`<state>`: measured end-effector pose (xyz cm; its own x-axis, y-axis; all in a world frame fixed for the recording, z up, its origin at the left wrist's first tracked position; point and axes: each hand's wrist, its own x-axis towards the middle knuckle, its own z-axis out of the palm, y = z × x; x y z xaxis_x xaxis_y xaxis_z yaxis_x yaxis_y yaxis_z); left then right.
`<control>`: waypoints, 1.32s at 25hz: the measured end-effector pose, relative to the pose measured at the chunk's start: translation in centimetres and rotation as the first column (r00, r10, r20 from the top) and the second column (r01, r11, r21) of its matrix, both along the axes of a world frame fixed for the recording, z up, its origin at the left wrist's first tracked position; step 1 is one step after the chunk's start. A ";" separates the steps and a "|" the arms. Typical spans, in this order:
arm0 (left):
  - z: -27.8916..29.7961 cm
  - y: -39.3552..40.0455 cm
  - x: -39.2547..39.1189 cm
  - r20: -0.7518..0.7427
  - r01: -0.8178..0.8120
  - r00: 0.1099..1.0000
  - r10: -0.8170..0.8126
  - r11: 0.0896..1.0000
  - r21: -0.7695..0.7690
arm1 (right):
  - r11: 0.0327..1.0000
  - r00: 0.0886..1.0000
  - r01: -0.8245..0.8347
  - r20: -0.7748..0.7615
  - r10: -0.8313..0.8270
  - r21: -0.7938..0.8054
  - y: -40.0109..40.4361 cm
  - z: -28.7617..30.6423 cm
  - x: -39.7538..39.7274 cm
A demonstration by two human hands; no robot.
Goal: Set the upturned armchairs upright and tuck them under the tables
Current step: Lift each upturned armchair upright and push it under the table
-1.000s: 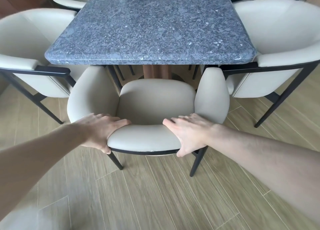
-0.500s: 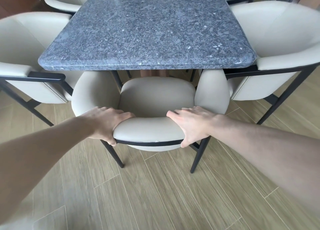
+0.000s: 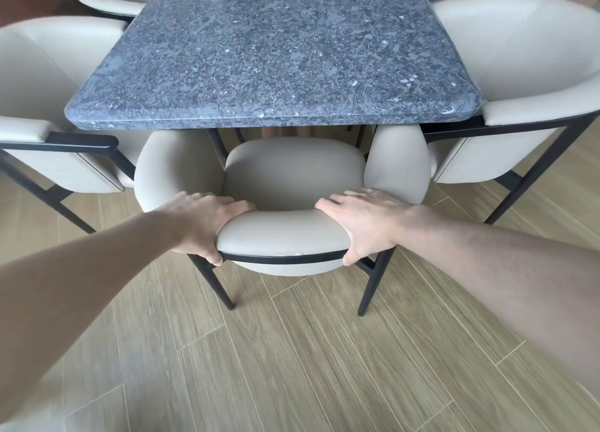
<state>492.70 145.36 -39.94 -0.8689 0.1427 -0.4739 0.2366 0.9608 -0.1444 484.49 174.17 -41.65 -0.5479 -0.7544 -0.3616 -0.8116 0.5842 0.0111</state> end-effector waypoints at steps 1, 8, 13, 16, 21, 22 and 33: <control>-0.1 0.1 0.2 -0.003 -0.003 1.000 0.003 1.000 -0.007 | 1.000 1.000 0.007 -0.004 -0.007 0.006 0.0 0.0 0.2; -0.4 3.0 0.9 -0.012 -0.148 0.989 0.148 0.989 0.025 | 0.968 0.983 0.183 -0.036 -0.179 0.173 -1.7 1.8 2.6; -0.7 5.2 1.3 -0.068 -0.199 0.978 0.197 0.980 -0.022 | 0.903 0.936 0.349 -0.045 -0.349 0.249 -3.9 2.0 3.9; -0.8 5.4 2.7 -0.169 -0.228 0.960 0.222 0.974 -0.019 | 0.905 0.926 0.378 -0.060 -0.373 0.194 -3.6 1.9 4.3; -0.8 7.9 7.3 -0.279 -0.419 0.762 0.584 0.774 0.475 | 0.896 0.896 0.445 -0.028 -0.444 0.017 -3.2 2.3 6.7; -0.5 8.1 8.0 -0.240 -0.426 0.708 0.664 0.673 0.605 | 0.874 0.875 0.483 0.047 -0.481 -0.051 -3.3 3.0 7.2; 10.0 5.1 17.5 0.080 -0.170 0.341 0.937 -0.022 0.985 | 0.412 0.625 0.772 0.696 -0.355 -0.484 -9.6 13.1 16.9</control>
